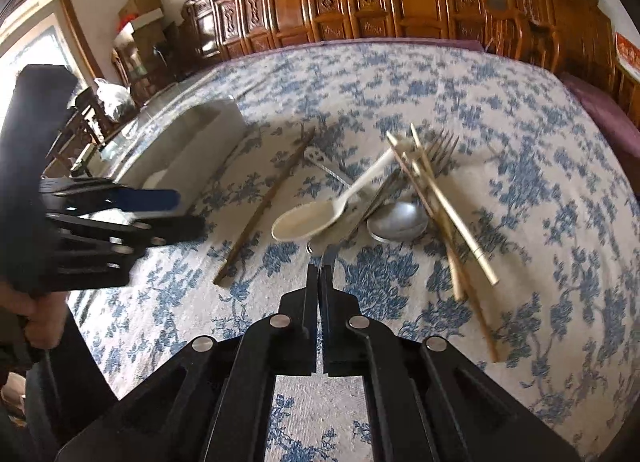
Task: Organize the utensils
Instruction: 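Grasp another white plastic spoon from the pile with the left tool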
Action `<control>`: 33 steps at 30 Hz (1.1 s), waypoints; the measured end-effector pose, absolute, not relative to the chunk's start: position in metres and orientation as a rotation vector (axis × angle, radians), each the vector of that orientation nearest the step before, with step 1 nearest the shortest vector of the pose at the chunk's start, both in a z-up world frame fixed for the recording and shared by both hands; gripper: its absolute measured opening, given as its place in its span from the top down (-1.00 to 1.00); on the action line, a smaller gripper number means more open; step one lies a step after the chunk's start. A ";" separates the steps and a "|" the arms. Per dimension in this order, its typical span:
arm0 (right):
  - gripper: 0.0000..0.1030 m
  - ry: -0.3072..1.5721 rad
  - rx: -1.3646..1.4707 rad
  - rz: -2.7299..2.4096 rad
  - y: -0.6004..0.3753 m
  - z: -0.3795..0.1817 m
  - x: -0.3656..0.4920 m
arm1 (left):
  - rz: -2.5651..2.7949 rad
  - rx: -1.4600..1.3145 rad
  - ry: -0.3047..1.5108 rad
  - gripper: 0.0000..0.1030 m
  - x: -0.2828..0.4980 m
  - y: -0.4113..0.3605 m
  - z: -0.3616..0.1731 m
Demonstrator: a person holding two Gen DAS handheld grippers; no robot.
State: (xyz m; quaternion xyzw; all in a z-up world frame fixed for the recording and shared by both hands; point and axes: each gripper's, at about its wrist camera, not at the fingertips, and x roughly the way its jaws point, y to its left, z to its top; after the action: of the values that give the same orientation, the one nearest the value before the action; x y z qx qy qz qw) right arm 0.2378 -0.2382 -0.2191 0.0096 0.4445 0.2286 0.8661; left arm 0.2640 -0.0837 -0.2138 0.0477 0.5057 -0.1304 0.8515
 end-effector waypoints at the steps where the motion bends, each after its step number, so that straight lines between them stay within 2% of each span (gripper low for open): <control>1: 0.96 0.922 0.019 0.481 -0.239 -0.217 0.237 | -0.278 0.096 1.069 0.04 0.267 -0.087 -0.216; 14: 0.96 0.880 -0.002 0.454 -0.255 -0.208 0.238 | -0.310 0.050 1.133 0.05 0.314 -0.128 -0.240; 17: 0.96 0.879 0.004 0.453 -0.257 -0.208 0.238 | -0.336 0.026 1.167 0.26 0.316 -0.131 -0.249; 22: 0.96 0.879 0.006 0.454 -0.256 -0.209 0.238 | -0.340 -0.009 1.181 0.37 0.317 -0.134 -0.255; 25: 0.96 0.882 -0.005 0.455 -0.253 -0.210 0.238 | -0.361 -0.034 1.191 0.77 0.316 -0.135 -0.255; 26: 0.96 0.884 -0.007 0.455 -0.253 -0.210 0.238 | -0.359 -0.032 1.191 0.82 0.315 -0.135 -0.254; 28: 0.96 0.885 -0.008 0.454 -0.252 -0.210 0.238 | -0.348 -0.010 1.174 0.89 0.313 -0.136 -0.250; 33: 0.96 0.886 -0.002 0.458 -0.251 -0.212 0.238 | -0.304 0.003 1.127 0.91 0.307 -0.126 -0.235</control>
State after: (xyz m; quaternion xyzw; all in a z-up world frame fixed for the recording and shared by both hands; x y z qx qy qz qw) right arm 0.2377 -0.2513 -0.2116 -0.0007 0.4247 0.2197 0.8783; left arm 0.3069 -0.1259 -0.2350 0.0012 0.5321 -0.1437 0.8344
